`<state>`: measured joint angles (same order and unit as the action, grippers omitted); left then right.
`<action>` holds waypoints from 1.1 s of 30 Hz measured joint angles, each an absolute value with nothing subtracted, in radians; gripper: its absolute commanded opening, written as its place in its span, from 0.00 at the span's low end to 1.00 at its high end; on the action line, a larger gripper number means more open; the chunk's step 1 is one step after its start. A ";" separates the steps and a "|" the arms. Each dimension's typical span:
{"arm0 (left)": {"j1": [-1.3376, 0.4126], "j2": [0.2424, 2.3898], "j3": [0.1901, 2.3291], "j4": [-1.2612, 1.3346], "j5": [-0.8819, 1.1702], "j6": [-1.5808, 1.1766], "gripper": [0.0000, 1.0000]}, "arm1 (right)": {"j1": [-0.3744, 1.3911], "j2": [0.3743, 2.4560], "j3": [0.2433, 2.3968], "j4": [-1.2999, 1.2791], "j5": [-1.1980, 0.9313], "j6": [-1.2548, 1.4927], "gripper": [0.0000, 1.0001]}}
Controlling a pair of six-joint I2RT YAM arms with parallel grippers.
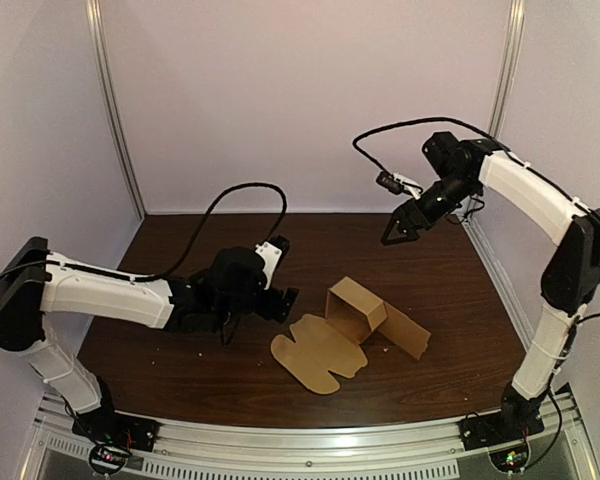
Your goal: Fold the paper box
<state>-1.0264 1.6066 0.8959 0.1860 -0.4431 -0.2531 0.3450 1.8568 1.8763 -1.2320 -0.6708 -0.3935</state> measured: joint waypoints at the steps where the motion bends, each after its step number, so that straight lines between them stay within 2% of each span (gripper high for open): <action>1: -1.026 1.576 0.900 0.133 -0.467 -0.254 0.97 | 0.345 1.783 1.822 -1.190 -0.654 -0.383 1.00; 5: -1.025 1.481 0.902 -0.046 -0.537 -0.256 0.98 | 0.348 1.589 1.636 -1.046 -0.625 -0.358 1.00; 16: -1.025 1.423 0.991 -0.212 -0.558 -0.204 0.97 | 0.348 1.557 1.448 -0.997 -0.610 -0.423 1.00; 20: -1.019 1.347 0.997 -0.089 -0.607 -0.189 0.97 | 0.349 1.345 1.308 -0.859 -0.442 -0.368 1.00; 23: -1.006 1.423 1.083 -0.104 -0.619 -0.151 0.96 | 0.348 1.247 1.259 -0.759 -0.236 -0.286 1.00; 25: -0.999 1.528 1.152 -0.103 -0.587 -0.125 0.89 | 0.345 1.288 1.259 -0.722 -0.138 -0.257 1.00; 29: -0.998 1.655 1.097 -0.043 -0.453 -0.064 0.55 | 0.340 1.469 1.264 -0.736 -0.104 -0.236 1.00; 31: -0.998 1.728 1.086 -0.031 -0.365 -0.028 0.48 | 0.340 1.497 1.217 -0.735 -0.147 -0.241 1.00; 33: -0.997 1.795 1.095 -0.017 -0.281 -0.010 0.45 | 0.340 1.453 1.161 -0.735 -0.196 -0.250 1.00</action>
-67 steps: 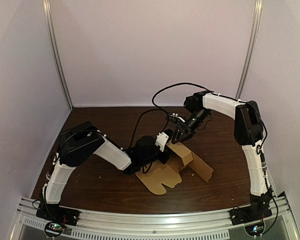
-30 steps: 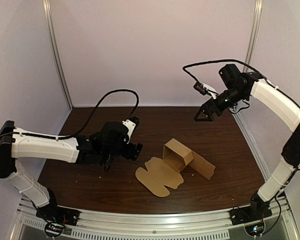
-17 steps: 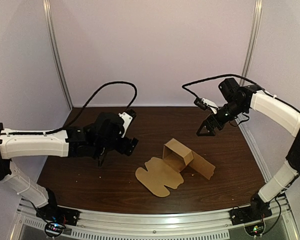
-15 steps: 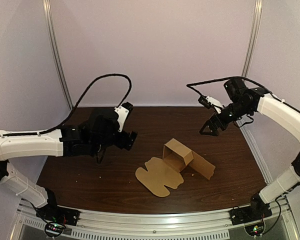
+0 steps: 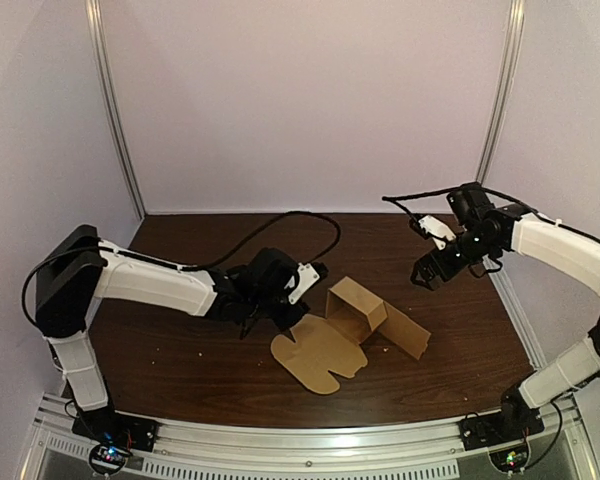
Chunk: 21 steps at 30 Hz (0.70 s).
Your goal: Fold the paper box
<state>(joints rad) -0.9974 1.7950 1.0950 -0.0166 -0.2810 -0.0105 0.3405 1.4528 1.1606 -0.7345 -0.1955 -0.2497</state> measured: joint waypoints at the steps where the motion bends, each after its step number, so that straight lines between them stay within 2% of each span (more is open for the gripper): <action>1: -0.997 1.829 1.106 -0.013 -0.241 -0.002 0.45 | 0.340 1.411 1.132 -0.726 -0.217 -0.258 1.00; 6: -0.998 1.961 1.156 0.078 -0.109 0.010 0.39 | 0.340 1.232 1.111 -0.714 -0.297 -0.287 0.92; 10: -0.998 2.020 1.197 0.138 -0.061 0.014 0.34 | 0.340 1.223 1.109 -0.721 -0.339 -0.312 0.90; 15: -0.998 2.072 1.246 0.212 -0.049 0.015 0.23 | 0.340 1.223 1.068 -0.736 -0.363 -0.320 0.88; 21: -0.998 2.106 1.267 0.265 -0.058 0.011 0.11 | 0.340 1.230 1.061 -0.782 -0.378 -0.385 0.73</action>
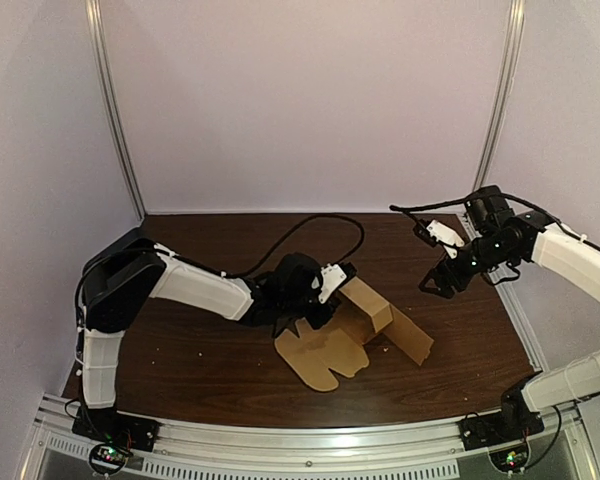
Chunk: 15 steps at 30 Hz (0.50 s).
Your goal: Fold the paper box
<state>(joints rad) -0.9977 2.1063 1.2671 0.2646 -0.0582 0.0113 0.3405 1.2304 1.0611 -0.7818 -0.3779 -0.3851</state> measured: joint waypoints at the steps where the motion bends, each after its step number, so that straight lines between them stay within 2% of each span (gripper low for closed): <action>1: -0.998 2.106 1.268 0.267 -0.062 0.010 0.09 | 0.340 1.238 1.061 -0.799 -0.379 -0.402 0.72; 7: -0.998 2.104 1.258 0.317 -0.114 -0.046 0.05 | 0.340 1.309 1.059 -0.912 -0.368 -0.538 0.68; 15: -0.999 2.019 1.137 0.313 -0.252 -0.157 0.03 | 0.340 1.401 1.049 -0.984 -0.367 -0.653 0.68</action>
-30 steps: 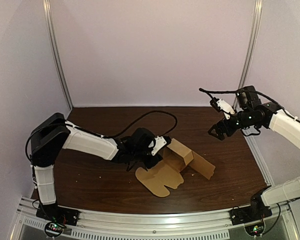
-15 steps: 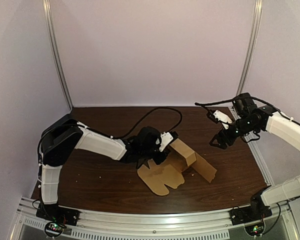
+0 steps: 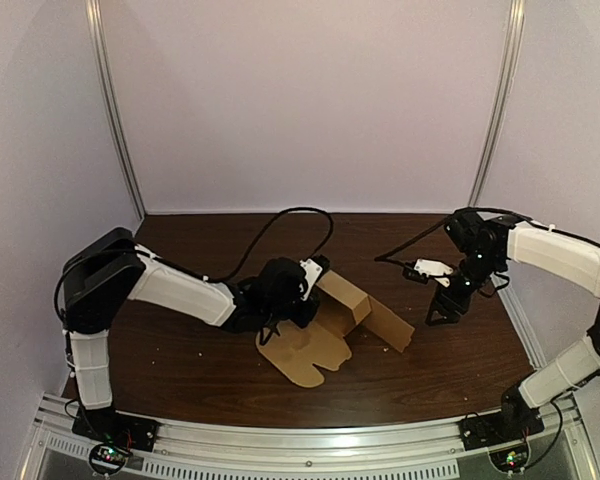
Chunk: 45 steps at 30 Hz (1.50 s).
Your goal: Fold the paper box
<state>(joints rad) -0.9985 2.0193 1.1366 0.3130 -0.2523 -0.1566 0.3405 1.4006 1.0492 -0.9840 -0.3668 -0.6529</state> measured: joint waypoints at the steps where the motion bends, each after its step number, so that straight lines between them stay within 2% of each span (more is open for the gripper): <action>1: -0.999 1.995 1.116 0.298 -0.284 -0.181 0.03 | 0.340 1.408 1.050 -0.984 -0.368 -0.660 0.68; 5: -1.000 1.873 1.024 0.200 -0.405 -0.318 0.03 | 0.340 1.470 1.064 -0.965 -0.373 -0.685 0.66; 10: -1.021 1.753 0.923 0.086 -0.509 -0.499 0.17 | 0.340 1.634 1.152 -0.936 -0.408 -0.699 0.62; 15: -1.076 1.707 0.853 -0.049 -0.555 -0.624 0.29 | 0.341 1.771 1.262 -0.913 -0.475 -0.710 0.66; 17: -1.102 1.687 0.836 -0.098 -0.557 -0.635 0.32 | 0.347 1.772 1.267 -0.913 -0.505 -0.716 0.67; 19: -1.129 1.651 0.824 -0.149 -0.548 -0.633 0.43 | 0.358 1.761 1.266 -0.917 -0.523 -0.728 0.70; 24: -1.155 1.480 0.812 -0.235 -0.500 -0.551 0.58 | 0.434 1.691 1.240 -0.925 -0.542 -0.729 0.71; 28: -1.155 1.397 0.842 -0.263 -0.513 -0.426 0.63 | 0.517 1.630 1.224 -0.906 -0.522 -0.656 0.69; 32: -1.145 1.430 0.918 -0.269 -0.538 -0.336 0.63 | 0.596 1.634 1.224 -0.862 -0.469 -0.550 0.62; 38: -1.098 1.531 1.011 -0.273 -0.550 -0.310 0.66 | 0.668 1.712 1.227 -0.793 -0.353 -0.420 0.35; 45: -1.013 1.533 1.013 -0.216 -0.495 -0.308 0.72 | 0.670 1.782 1.311 -0.751 -0.215 -0.372 0.17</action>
